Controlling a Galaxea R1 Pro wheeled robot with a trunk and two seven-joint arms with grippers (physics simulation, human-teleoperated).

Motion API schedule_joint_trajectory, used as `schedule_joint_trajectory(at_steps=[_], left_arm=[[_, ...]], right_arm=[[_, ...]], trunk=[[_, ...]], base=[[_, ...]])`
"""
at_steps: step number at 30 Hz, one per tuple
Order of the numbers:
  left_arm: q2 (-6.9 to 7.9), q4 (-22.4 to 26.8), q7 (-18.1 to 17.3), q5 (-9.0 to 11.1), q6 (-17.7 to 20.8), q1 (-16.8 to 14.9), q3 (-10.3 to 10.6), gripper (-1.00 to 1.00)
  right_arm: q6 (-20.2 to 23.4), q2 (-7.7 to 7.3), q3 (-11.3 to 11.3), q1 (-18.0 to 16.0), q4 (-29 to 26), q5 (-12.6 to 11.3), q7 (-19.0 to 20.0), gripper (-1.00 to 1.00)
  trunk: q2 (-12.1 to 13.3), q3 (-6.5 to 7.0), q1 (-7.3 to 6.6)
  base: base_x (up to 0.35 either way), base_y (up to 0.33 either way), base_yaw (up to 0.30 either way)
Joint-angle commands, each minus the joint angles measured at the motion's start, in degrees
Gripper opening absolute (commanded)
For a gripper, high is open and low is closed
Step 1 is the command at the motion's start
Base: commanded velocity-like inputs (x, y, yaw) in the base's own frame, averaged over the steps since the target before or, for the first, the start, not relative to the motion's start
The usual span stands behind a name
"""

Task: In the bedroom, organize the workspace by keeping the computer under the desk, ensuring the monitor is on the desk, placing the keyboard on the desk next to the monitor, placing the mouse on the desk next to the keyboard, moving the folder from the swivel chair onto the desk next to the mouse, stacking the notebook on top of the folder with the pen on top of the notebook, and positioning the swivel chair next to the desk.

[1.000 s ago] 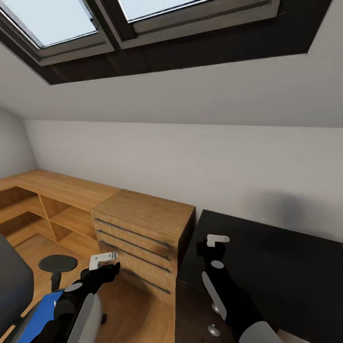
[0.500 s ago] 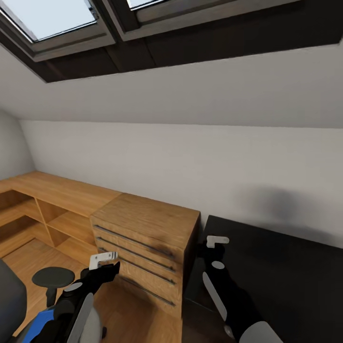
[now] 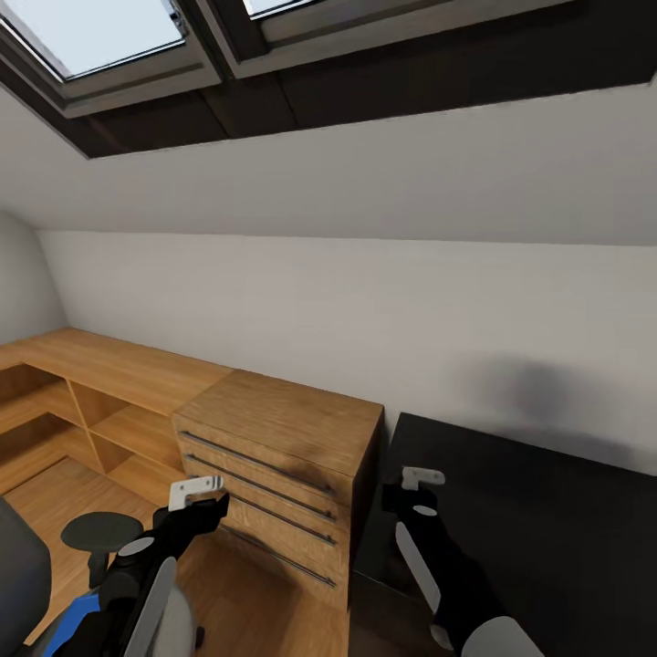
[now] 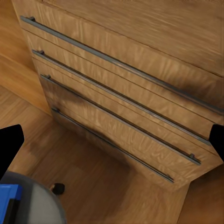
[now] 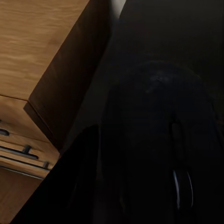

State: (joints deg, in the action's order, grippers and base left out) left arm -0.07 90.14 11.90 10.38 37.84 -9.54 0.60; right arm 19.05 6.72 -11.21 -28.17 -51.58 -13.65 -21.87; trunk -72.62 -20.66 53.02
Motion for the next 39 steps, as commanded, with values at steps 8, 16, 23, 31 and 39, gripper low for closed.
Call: schedule_joint_trajectory(at_steps=[8,16,23,31,39], left_arm=[[0.02,1.0,0.5,0.6,0.2,0.0,-0.1,1.00],[-0.01,1.1,0.5,0.7,0.3,0.0,-0.1,1.00],[0.06,1.1,0.5,0.7,0.4,0.0,-0.1,1.00],[0.06,1.1,0.5,0.7,0.5,0.0,-0.1,1.00],[0.03,1.0,0.5,0.7,0.5,0.0,-0.1,1.00]], right_arm=[[0.4,-0.99,1.3,-0.5,7.5,-0.8,-0.3,-1.00],[0.1,-1.10,1.4,-0.5,8.0,-0.8,-0.3,-1.00],[-0.1,-0.98,1.4,-0.5,8.0,-0.8,-0.3,-1.00],[-0.1,-0.92,1.4,-0.5,8.0,-0.7,-0.3,-1.00],[-0.2,-0.84,1.4,-0.5,8.0,-0.7,-0.4,1.00]], trunk=[[-0.8,-0.43,0.44],[-4.1,-1.87,2.20],[-4.5,-2.05,2.42],[-4.5,-2.05,2.42],[-4.5,-2.05,2.42]], base=[[0.000,0.000,0.000],[-0.020,0.000,0.000],[-0.089,0.000,0.000],[-0.002,0.000,0.000],[0.000,0.000,0.000]])
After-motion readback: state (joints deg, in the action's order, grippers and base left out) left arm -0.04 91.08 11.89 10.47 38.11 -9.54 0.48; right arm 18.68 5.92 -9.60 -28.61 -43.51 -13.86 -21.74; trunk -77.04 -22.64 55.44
